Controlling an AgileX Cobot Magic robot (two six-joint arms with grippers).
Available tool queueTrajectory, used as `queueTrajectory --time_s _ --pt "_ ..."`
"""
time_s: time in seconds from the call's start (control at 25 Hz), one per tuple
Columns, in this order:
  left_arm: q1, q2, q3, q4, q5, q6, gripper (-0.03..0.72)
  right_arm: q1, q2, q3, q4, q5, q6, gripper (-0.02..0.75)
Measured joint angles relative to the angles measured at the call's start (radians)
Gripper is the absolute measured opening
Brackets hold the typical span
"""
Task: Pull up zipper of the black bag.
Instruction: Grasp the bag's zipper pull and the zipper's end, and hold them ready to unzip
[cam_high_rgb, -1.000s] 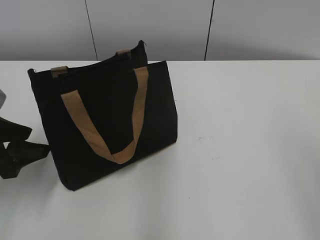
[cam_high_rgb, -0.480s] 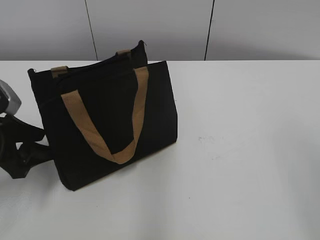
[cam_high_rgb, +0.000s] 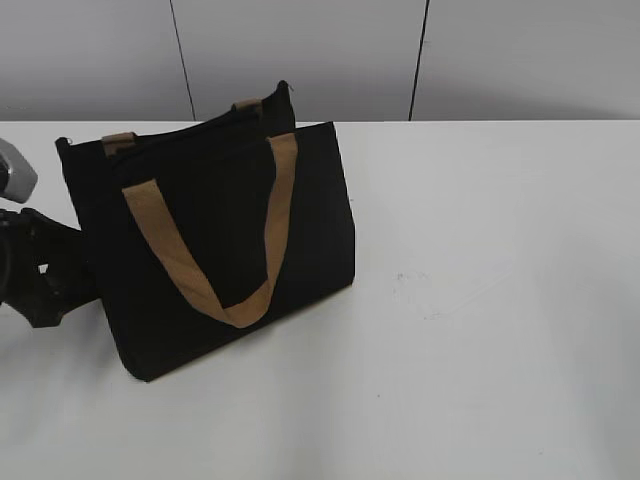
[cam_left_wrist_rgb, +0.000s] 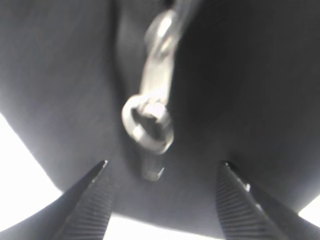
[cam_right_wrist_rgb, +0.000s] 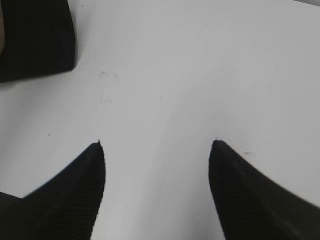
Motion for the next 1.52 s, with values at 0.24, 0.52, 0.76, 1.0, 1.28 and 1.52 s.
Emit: queueTrajectory --time_s 0.24,0.52,0.76,1.0,1.28,1.52 --pt "0.000 0.064 -0.061 0.000 0.003 0.000 0.478 0.000 0.000 0.000 0.001 -0.004 0.000 0.505" --pt "0.000 0.093 -0.068 -0.001 0.007 0.000 0.448 0.000 0.000 0.000 0.002 -0.007 0.000 0.505" --pt "0.000 0.127 -0.068 0.000 0.007 0.000 0.444 0.000 0.000 0.000 0.003 -0.021 0.000 0.505" --pt "0.000 0.128 -0.068 0.000 0.007 0.000 0.313 0.000 0.000 0.000 0.003 -0.033 0.000 0.505" --pt "0.000 0.125 -0.068 0.000 0.003 0.000 0.052 0.000 0.000 0.000 0.003 -0.038 0.000 0.505" --pt "0.000 0.012 -0.067 0.000 -0.009 -0.038 0.028 0.000 0.000 0.000 0.004 -0.055 0.000 0.505"
